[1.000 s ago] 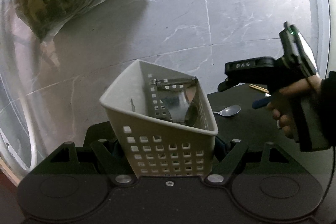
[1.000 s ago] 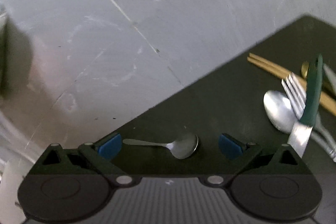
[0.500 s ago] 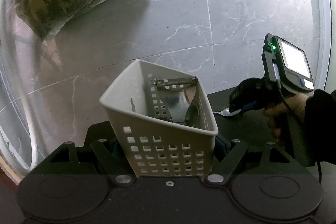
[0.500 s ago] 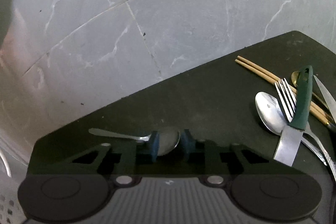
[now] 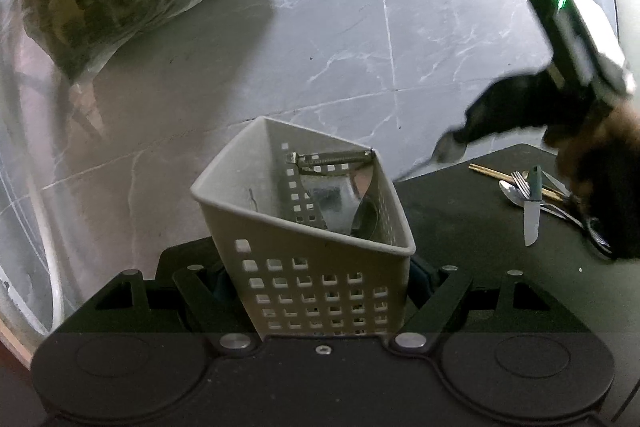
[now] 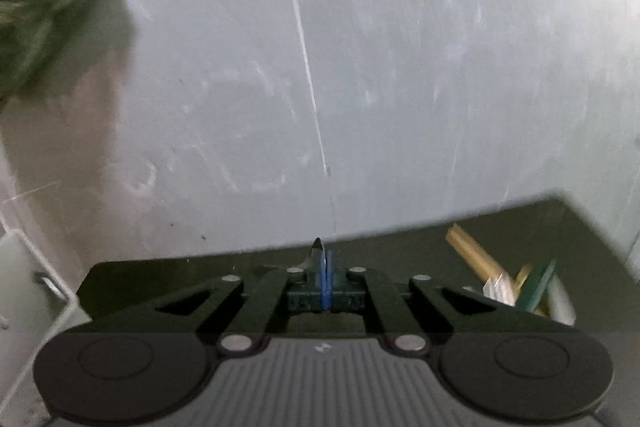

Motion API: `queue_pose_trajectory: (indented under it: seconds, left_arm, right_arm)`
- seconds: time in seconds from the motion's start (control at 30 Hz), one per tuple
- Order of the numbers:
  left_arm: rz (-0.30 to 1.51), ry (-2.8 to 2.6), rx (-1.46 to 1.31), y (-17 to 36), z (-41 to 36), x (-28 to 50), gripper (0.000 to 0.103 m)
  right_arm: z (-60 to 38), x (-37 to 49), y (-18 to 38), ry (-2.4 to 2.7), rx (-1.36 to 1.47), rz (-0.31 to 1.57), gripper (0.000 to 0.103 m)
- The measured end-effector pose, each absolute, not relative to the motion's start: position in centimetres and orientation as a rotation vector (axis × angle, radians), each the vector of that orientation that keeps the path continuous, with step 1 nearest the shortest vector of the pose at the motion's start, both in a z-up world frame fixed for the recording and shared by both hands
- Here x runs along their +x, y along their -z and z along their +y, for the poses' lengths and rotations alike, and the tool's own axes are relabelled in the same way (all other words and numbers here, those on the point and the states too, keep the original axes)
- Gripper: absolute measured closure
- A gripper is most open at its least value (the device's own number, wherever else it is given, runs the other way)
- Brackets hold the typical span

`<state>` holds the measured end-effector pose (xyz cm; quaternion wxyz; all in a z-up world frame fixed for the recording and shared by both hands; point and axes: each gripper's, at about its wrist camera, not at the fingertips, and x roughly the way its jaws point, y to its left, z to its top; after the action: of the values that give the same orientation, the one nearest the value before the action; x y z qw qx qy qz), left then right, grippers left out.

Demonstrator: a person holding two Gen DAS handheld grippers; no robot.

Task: Organize utensils
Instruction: 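Drop the small spoon into the caddy with the right tool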

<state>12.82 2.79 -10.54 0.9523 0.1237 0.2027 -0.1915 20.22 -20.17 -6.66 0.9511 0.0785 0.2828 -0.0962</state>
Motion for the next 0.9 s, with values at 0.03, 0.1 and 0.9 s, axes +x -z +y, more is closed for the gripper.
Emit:
queue_pose_trajectory:
  seconds: [0.03,0.1,0.9]
  left_arm:
    - [0.408,0.392,0.251,10.6,2.8,12.8,0.023]
    - [0.402,0.400,0.251,10.7,3.0,12.7,0.023]
    - [0.375,0.437,0.247,10.9,2.9,12.7,0.023]
  right_arm:
    - [-20.0,19.8,5.6,0.194,0.133,0.560,0.103]
    - [-19.6,19.1,3.5,0.185,0.087,0.539,0.103]
    - [-7.5,14.4,-2.7,-0.327,-0.343,0.561,0.080]
